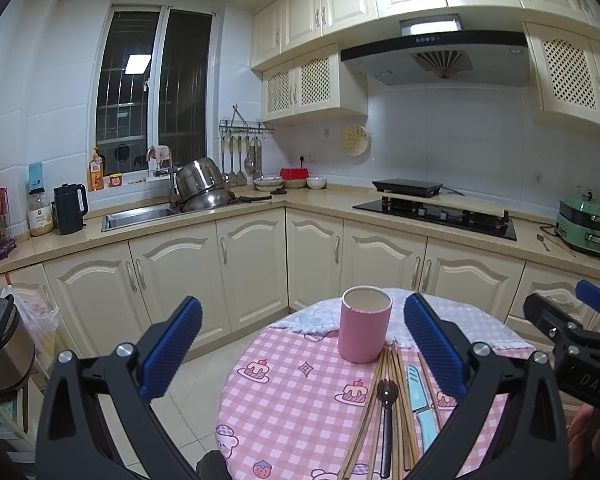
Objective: Organize utensils
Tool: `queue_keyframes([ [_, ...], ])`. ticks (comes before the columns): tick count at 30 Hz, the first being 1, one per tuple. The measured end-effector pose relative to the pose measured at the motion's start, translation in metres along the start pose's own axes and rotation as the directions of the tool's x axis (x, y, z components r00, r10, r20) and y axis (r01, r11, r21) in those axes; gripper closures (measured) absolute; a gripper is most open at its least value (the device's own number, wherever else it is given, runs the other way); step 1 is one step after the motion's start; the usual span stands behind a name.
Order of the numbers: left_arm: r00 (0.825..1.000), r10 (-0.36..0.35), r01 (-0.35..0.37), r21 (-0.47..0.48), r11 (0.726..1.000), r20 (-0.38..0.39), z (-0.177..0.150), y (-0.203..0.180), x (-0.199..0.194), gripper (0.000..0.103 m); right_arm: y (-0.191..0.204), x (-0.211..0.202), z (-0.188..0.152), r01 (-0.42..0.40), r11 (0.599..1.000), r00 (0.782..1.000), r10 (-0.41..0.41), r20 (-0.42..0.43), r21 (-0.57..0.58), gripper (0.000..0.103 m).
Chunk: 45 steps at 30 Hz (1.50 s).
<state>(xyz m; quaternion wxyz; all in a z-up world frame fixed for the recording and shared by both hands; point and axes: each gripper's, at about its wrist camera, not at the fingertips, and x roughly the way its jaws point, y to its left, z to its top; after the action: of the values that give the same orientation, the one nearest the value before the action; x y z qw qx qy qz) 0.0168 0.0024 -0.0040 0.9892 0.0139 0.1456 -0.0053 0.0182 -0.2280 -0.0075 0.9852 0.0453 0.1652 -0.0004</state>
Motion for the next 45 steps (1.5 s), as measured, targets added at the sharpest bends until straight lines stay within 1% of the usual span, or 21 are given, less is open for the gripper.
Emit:
queue_keyframes([
  [4, 1.000, 0.004, -0.004, 0.004, 1.000, -0.027, -0.004, -0.002, 0.011, 0.004, -0.009, 0.007, -0.003, 0.008, 1.000, 1.000, -0.008, -0.016, 0.017, 0.006],
  [12, 0.998, 0.006, -0.004, 0.026, 1.000, -0.063, -0.010, -0.004, 0.033, 0.004, -0.015, 0.023, -0.008, 0.013, 1.000, 0.999, -0.013, -0.046, 0.013, 0.006],
  [15, 0.995, 0.014, -0.011, 0.037, 0.999, -0.098, -0.016, -0.004, 0.051, 0.004, -0.020, 0.037, -0.012, 0.016, 1.000, 0.997, -0.015, -0.078, 0.016, 0.006],
  [20, 0.982, 0.026, -0.013, 0.072, 0.997, -0.186, -0.033, -0.003, 0.091, 0.004, -0.033, 0.072, -0.029, 0.033, 0.999, 0.983, -0.029, -0.182, 0.017, 0.006],
  [24, 0.957, 0.025, 0.002, 0.092, 0.996, -0.289, -0.056, -0.005, 0.134, 0.004, -0.046, 0.100, -0.045, 0.046, 0.998, 0.962, -0.036, -0.272, 0.031, 0.006],
  [26, 0.944, 0.013, 0.019, 0.096, 0.995, -0.329, -0.066, -0.008, 0.149, 0.004, -0.049, 0.108, -0.051, 0.053, 0.998, 0.952, -0.042, -0.304, 0.028, 0.006],
  [28, 0.926, -0.006, 0.050, 0.106, 0.993, -0.377, -0.077, -0.013, 0.164, 0.004, -0.054, 0.119, -0.057, 0.054, 0.998, 0.940, -0.039, -0.339, 0.034, 0.006],
  [32, 0.890, -0.018, 0.100, 0.155, 0.983, -0.456, -0.100, -0.026, 0.187, 0.004, -0.059, 0.133, -0.070, 0.051, 0.998, 0.914, -0.030, -0.404, 0.041, 0.006],
  [36, 0.859, -0.023, 0.140, 0.191, 0.972, -0.512, -0.117, -0.034, 0.202, 0.004, -0.060, 0.149, -0.085, 0.050, 0.998, 0.878, -0.031, -0.478, 0.027, 0.006],
  [38, 0.841, -0.034, 0.166, 0.198, 0.966, -0.539, -0.123, -0.038, 0.210, 0.004, -0.061, 0.155, -0.091, 0.054, 0.998, 0.864, -0.036, -0.502, 0.021, 0.006],
  [39, 0.830, -0.052, 0.189, 0.193, 0.963, -0.556, -0.126, -0.040, 0.213, 0.004, -0.061, 0.159, -0.093, 0.054, 0.998, 0.861, -0.036, -0.508, 0.021, 0.006],
  [40, 0.825, -0.059, 0.198, 0.190, 0.962, -0.562, -0.127, -0.042, 0.216, 0.004, -0.062, 0.162, -0.094, 0.055, 0.998, 0.854, -0.037, -0.519, 0.021, 0.006],
  [41, 0.817, -0.070, 0.214, 0.187, 0.959, -0.573, -0.128, -0.044, 0.219, 0.004, -0.063, 0.165, -0.096, 0.060, 0.998, 0.847, -0.041, -0.530, 0.020, 0.006],
  [43, 0.807, -0.078, 0.231, 0.190, 0.954, -0.586, -0.129, -0.046, 0.225, 0.004, -0.065, 0.170, -0.097, 0.063, 0.998, 0.840, -0.041, -0.541, 0.022, 0.006],
  [45, 0.801, -0.087, 0.245, 0.191, 0.951, -0.593, -0.129, -0.047, 0.231, 0.004, -0.066, 0.176, -0.098, 0.063, 0.998, 0.831, -0.039, -0.555, 0.024, 0.006],
])
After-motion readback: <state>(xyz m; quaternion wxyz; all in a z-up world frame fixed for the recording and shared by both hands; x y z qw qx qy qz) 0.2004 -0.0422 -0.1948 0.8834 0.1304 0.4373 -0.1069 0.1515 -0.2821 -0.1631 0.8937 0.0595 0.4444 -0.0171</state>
